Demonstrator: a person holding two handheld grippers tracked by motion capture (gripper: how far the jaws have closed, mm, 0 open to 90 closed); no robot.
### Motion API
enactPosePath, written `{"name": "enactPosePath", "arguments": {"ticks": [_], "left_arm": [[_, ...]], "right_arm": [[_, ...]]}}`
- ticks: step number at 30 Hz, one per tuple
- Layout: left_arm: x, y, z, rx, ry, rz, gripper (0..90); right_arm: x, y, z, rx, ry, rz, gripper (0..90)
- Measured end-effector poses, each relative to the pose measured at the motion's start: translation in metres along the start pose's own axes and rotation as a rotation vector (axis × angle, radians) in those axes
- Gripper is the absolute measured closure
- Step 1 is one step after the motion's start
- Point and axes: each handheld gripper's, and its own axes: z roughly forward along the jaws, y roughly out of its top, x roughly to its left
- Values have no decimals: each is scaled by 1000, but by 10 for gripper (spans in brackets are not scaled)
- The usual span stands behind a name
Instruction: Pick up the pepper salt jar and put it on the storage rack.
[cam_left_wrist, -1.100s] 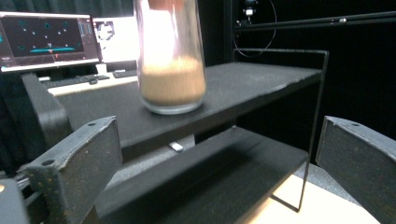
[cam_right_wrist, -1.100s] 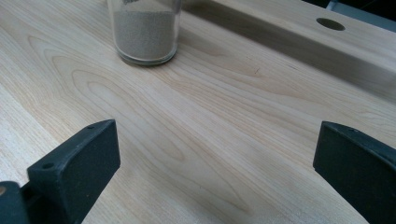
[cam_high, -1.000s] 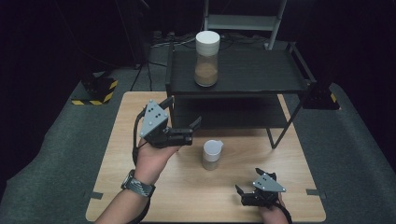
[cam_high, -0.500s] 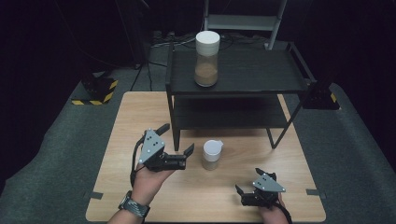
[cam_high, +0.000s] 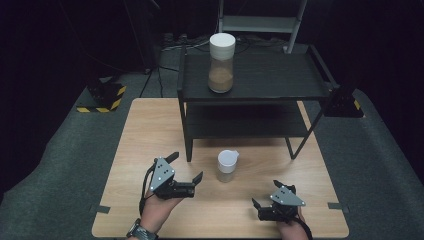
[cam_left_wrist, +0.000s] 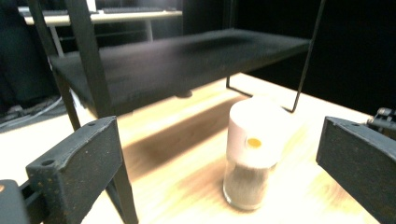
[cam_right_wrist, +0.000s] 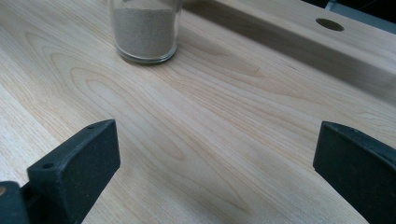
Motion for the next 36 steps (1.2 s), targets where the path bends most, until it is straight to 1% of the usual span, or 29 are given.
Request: {"name": "enactPosePath", "arguments": {"ticks": [3, 11, 16, 18, 22, 29, 30, 32, 33, 36], "left_arm": [[1, -9, 0, 21, 9, 0, 4], [5, -34, 1, 96, 18, -30, 4], [7, -45, 1, 135, 27, -42, 4], [7, -47, 2, 160, 37, -44, 4], [8, -53, 4, 202, 37, -52, 4], [7, -59, 11, 267, 36, -17, 4], [7, -57, 13, 283, 35, -14, 4], [3, -56, 14, 286, 41, 26, 4], [0, -55, 15, 295, 48, 42, 4], [-5, -53, 17, 311, 61, 74, 4]], "right_arm": [[0, 0, 0, 1, -1, 0, 0], [1, 1, 0, 3, -5, -4, 0], [2, 0, 0, 2, -9, -7, 0], [2, 0, 0, 2, -11, -8, 0], [3, 1, 0, 4, -15, -5, 0], [6, 1, 1, 7, -28, -9, 0], [6, 2, 1, 10, -28, -10, 0], [6, 2, 1, 9, -30, -13, 0], [6, 2, 1, 9, -29, -14, 0], [6, 1, 0, 5, -23, -14, 0]]}}
